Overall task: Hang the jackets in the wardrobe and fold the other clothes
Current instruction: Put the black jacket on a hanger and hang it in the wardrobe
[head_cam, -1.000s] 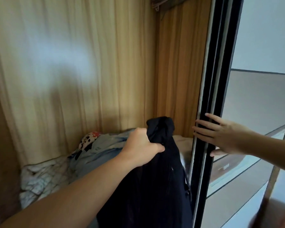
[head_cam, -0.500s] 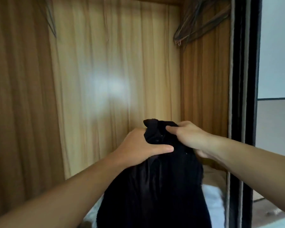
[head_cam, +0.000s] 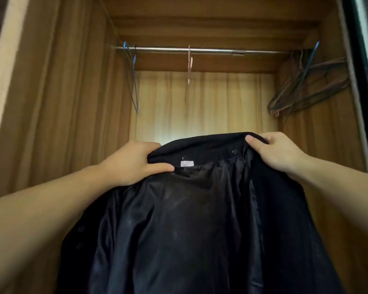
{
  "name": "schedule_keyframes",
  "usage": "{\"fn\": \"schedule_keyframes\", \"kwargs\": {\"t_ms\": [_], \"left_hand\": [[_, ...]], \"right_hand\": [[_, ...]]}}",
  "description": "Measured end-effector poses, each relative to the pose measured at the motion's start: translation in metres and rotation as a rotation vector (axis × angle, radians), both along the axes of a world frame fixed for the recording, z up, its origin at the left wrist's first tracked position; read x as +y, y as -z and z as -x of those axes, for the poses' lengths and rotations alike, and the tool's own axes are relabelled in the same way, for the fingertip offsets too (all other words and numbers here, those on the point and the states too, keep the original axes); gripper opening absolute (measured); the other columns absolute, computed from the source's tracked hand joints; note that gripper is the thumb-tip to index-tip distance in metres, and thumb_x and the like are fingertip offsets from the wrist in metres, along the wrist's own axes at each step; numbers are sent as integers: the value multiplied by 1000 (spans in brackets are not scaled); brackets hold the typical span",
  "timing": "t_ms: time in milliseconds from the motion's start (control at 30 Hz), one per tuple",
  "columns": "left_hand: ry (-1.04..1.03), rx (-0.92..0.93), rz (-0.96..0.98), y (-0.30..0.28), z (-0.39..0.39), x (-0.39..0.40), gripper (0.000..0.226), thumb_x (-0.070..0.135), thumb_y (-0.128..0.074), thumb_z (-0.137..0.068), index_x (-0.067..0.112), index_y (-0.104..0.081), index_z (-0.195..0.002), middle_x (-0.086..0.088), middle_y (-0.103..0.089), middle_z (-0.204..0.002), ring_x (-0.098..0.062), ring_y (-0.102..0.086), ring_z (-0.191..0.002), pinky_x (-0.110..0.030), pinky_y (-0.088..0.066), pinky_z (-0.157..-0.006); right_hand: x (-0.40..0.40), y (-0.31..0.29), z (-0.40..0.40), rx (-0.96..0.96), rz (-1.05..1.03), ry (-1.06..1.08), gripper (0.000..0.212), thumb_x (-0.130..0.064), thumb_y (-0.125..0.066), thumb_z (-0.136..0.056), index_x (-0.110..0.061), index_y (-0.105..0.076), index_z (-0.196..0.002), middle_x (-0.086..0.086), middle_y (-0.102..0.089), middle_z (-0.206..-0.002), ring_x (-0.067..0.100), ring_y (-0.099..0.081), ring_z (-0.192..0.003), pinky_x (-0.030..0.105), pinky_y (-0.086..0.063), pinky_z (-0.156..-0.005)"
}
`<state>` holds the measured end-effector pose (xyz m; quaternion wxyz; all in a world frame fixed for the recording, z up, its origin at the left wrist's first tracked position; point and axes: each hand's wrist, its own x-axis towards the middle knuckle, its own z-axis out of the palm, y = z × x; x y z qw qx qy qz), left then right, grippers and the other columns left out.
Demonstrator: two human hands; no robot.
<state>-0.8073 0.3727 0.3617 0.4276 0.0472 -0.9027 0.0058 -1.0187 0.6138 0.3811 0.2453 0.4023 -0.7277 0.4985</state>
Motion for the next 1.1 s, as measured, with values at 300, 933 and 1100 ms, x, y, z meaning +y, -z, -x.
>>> {"fn": "schedule_keyframes", "kwargs": {"t_ms": [300, 933, 1100], "left_hand": [[-116, 141, 83, -73, -14, -84, 72, 77, -35, -76, 14, -70, -83, 3, -69, -74, -12, -63, -73, -36, -51, -71], [-106, 374, -148, -155, 68, -128, 50, 54, -66, -83, 10, -57, -61, -2, -56, -63, -17, -54, -60, -28, -33, -49], [-101, 325, -128, -155, 85, -138, 50, 55, -65, -84, 5, -68, -78, -8, -67, -76, -22, -63, -74, -33, -49, -67]], "right_hand": [[-75, -57, 6, 589, -187, 393, 54, -63, -39, -90, -18, -62, -71, 1, -62, -71, 25, -59, -73, 37, -49, -67], [-184, -150, -31, 1410, -327, 785, 21, -39, -51, -90, -20, -61, -93, 0, -60, -95, 23, -58, -91, 38, -46, -82], [-200, -212, -55, 1257, -681, 1606, 102, -72, -58, -74, -9, -29, -148, 21, -32, -149, 40, -28, -138, 62, -14, -111]]}}
